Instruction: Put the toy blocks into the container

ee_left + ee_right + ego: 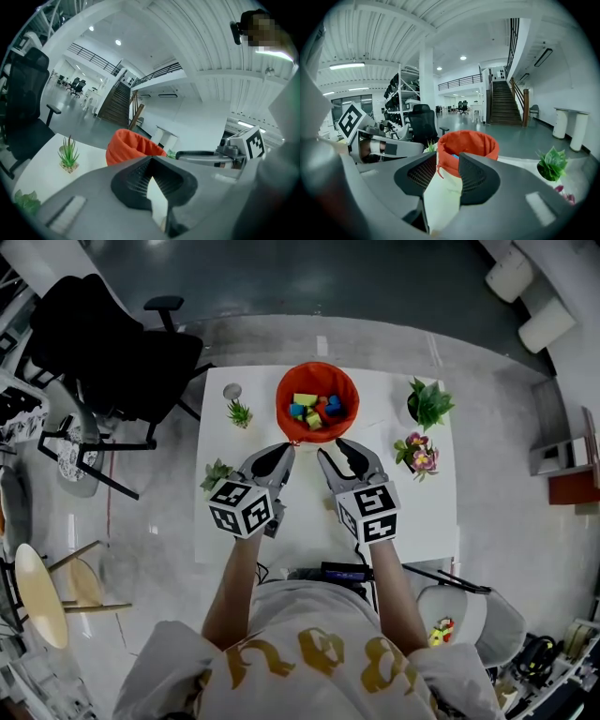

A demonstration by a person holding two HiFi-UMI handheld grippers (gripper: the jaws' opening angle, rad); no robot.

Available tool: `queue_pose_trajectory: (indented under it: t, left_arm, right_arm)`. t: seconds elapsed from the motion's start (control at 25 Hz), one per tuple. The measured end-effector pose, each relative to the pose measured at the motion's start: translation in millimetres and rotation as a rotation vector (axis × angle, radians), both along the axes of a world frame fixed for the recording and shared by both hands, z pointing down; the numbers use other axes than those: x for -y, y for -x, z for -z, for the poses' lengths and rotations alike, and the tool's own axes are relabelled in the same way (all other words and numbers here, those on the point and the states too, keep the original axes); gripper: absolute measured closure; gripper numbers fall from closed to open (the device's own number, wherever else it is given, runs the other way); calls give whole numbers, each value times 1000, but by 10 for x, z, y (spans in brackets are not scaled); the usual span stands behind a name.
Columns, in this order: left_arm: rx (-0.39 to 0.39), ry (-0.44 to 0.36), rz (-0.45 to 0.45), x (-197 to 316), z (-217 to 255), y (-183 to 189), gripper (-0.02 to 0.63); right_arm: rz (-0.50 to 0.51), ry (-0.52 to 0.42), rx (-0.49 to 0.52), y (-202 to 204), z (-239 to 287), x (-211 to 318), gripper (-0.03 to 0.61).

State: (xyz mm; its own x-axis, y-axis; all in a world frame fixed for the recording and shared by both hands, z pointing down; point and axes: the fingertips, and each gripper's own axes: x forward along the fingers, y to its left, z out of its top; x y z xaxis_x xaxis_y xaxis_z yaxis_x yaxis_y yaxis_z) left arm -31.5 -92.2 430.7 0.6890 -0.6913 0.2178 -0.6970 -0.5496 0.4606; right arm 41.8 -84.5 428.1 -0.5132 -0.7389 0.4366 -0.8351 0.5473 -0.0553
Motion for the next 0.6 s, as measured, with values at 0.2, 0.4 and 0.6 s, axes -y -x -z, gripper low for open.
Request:
queue_pose_trajectory:
  t: [0.2,0.4,0.6]
  left_arm:
    - [9,3,-5,-126,-14,-5,612]
    - [20,13,-13,-212,-72,-33,612]
    - [47,36,-24,-297,-226,-80,612]
  right_arm:
    - [-10,15,-7,-48,-74,-137,410]
    - [-15,45,-28,-106,-209,-255,405]
    - [-27,82,-47,-200,-399,-365,405]
